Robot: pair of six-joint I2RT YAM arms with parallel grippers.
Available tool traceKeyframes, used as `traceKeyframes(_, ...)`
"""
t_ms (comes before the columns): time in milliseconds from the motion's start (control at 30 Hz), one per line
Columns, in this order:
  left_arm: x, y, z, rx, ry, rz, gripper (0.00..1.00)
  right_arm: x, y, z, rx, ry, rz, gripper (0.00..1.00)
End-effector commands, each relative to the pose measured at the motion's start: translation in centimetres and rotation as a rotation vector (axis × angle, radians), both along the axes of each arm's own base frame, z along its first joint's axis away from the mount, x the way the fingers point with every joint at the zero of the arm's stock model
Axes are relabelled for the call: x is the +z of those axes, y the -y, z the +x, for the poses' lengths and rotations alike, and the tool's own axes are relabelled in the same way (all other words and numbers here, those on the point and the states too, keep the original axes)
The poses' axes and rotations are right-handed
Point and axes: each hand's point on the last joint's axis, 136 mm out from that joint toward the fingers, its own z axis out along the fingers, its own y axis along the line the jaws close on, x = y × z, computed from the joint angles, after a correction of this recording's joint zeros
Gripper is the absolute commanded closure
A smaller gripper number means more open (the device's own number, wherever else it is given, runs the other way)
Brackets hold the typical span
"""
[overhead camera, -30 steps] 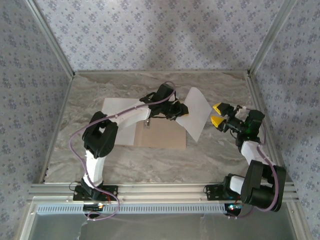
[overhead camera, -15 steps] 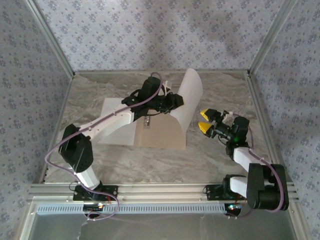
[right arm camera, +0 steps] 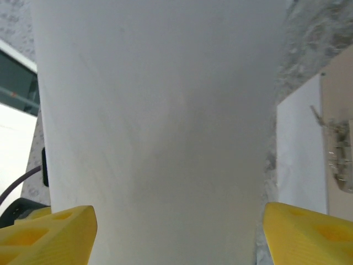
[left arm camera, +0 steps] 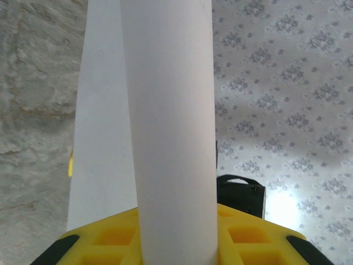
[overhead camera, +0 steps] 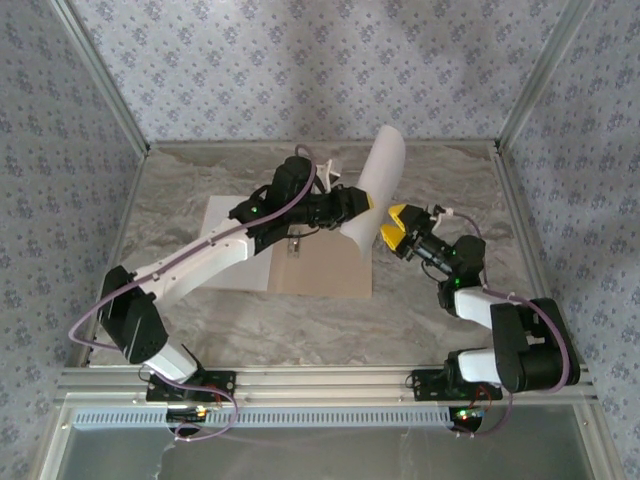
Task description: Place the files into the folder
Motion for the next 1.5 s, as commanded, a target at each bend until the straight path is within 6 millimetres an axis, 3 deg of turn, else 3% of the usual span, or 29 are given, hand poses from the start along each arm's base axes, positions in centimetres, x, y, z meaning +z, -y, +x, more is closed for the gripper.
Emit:
traceKeyframes(0, 2.1, -0.9, -0.7, -0.005, 0.020, -0.069, 0.73, 5.6, 0.2, -1.0, -0.013, 0.197, 0.040, 0.20)
traceKeyframes(167, 3.0, -2.5, -1.1, 0.014, 0.043, -0.070, 0.73, 6.2, 0.0, -1.2, 0.006, 0.202, 0.049, 0.21)
traceKeyframes(333, 1.7, -4.9, -0.3, 0.073, 0.016, -0.056, 0.72, 7.9, 0.0, -2.0, 0.015, 0.264, 0.047, 0.21)
traceKeyframes(467, 1.1, -5.8, -0.2, 0.085, 0.000, -0.054, 0.72, 8.8, -0.1, -2.4, 0.023, 0.289, 0.049, 0.22)
traceKeyframes(667, 1.3, -5.5, -0.6, 0.051, 0.002, -0.060, 0.72, 9.2, -0.2, -2.7, 0.034, 0.296, 0.054, 0.25)
traceKeyframes(1067, 1.4, -5.2, -1.1, 0.002, 0.025, -0.045, 0.71, 9.0, -0.5, -2.8, 0.055, 0.295, 0.046, 0.45)
traceKeyframes(1467, 1.4, -4.2, -0.9, -0.029, 0.024, -0.043, 0.70, 7.7, -0.9, -2.1, 0.067, 0.260, 0.032, 0.59)
